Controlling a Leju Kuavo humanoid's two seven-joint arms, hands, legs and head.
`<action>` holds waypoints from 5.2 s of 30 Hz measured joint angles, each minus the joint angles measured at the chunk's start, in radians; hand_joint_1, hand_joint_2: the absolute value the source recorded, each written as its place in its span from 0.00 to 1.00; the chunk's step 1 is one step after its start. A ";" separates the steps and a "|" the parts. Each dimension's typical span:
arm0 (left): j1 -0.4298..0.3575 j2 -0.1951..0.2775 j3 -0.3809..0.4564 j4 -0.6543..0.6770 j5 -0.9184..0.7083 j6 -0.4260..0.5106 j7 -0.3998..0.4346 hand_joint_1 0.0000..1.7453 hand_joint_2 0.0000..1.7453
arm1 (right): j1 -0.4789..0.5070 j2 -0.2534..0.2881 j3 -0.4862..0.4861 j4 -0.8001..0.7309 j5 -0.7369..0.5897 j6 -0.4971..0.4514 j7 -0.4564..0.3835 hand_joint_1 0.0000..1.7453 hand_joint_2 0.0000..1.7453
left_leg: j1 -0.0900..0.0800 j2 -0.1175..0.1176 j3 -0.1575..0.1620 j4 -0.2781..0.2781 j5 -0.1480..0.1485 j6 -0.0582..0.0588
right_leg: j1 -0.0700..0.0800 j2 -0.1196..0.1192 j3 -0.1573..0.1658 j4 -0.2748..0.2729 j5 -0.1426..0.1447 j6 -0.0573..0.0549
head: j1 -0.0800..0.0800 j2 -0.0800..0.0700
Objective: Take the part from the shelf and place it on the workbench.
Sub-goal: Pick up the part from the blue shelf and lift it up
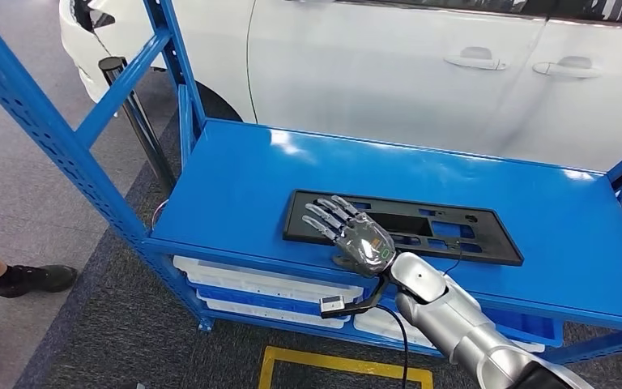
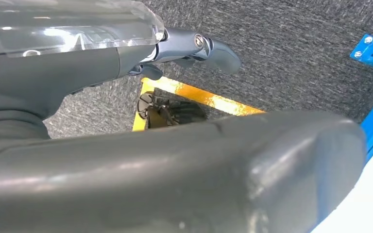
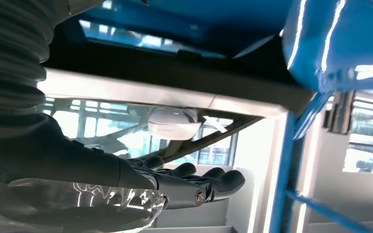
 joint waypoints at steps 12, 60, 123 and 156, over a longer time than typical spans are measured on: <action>0.002 0.002 -0.001 0.000 0.001 0.000 -0.004 0.00 0.00 | -0.025 0.000 0.032 0.043 0.228 -0.030 0.230 0.00 1.00 | -0.004 0.005 0.003 0.026 -0.034 -0.040 | 0.009 -0.010 0.083 -0.237 0.146 -0.038 | 0.000 0.000; 0.012 0.010 -0.013 0.000 0.015 -0.092 -0.133 0.00 1.00 | -0.140 0.088 -0.365 0.334 0.340 -0.006 0.418 1.00 1.00 | -0.007 0.007 0.006 -0.002 -0.002 0.004 | 0.013 0.002 0.026 -0.122 0.082 -0.012 | 0.000 0.000; -0.015 0.024 -0.061 0.000 0.031 -0.062 -0.198 0.00 1.00 | 0.277 -0.479 -0.373 -1.121 -1.237 0.747 -0.278 1.00 1.00 | -0.026 0.015 0.033 -0.007 -0.027 -0.002 | 0.007 -0.002 0.048 -0.167 0.111 -0.026 | 0.000 0.000; -0.083 0.001 -0.124 0.000 -0.007 -0.070 -0.202 0.00 1.00 | -0.329 -0.260 -0.144 -0.544 -1.235 0.637 -0.062 1.00 1.00 | -0.023 -0.015 -0.005 -0.006 0.014 0.015 | 0.001 0.001 -0.067 0.073 0.012 -0.015 | -0.001 0.000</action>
